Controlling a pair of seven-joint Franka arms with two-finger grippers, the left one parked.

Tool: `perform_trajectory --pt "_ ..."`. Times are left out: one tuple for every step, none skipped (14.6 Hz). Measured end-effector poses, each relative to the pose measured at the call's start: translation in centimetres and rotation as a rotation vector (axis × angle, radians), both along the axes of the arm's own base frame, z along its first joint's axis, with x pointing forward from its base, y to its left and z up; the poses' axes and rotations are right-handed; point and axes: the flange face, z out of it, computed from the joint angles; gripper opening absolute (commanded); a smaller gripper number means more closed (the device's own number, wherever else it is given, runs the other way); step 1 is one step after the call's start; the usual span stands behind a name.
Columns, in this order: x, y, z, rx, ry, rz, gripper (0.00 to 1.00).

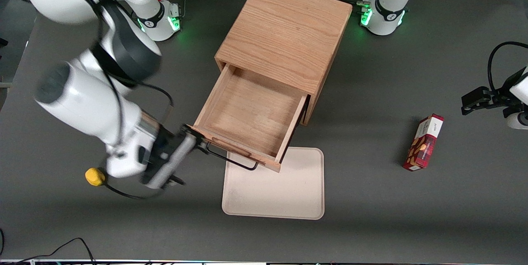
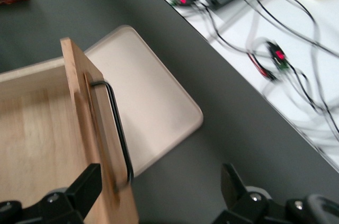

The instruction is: Open upper drawer

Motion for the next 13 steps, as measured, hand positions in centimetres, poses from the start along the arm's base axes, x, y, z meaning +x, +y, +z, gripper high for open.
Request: perform_trajectory --pt "-1.7 -2.5 3.1 -0.059 0.03 -0.083 1.0" --pt "-3.4 -5.1 5.8 -0.113 0.052 -0.159 1.0" --pt "-4.9 -7.8 7.7 -0.158 0.061 -0.223 1.0" --pt "-6.1 -10.5 9.0 -0.193 0.059 -0.284 1.0" --pt "-7.3 -13.2 9.6 -0.221 0.05 -0.341 1.0" --pt "-8.4 -16.0 9.7 -0.237 0.032 -0.398 1.0" --pt "-9.5 -18.5 9.4 -0.242 0.014 -0.454 1.0" --pt "-10.9 -21.0 8.7 -0.241 0.007 -0.515 1.0" --pt "-12.4 -23.1 7.9 -0.232 0.014 -0.582 1.0" --pt "-14.0 -24.7 7.3 -0.216 0.033 -0.656 1.0" --pt "-15.5 -25.6 6.9 -0.2 0.054 -0.718 1.0" --pt "-16.6 -26.1 7.0 -0.184 0.07 -0.755 1.0" --pt "-17.2 -26.4 7.3 -0.164 0.082 -0.778 1.0"
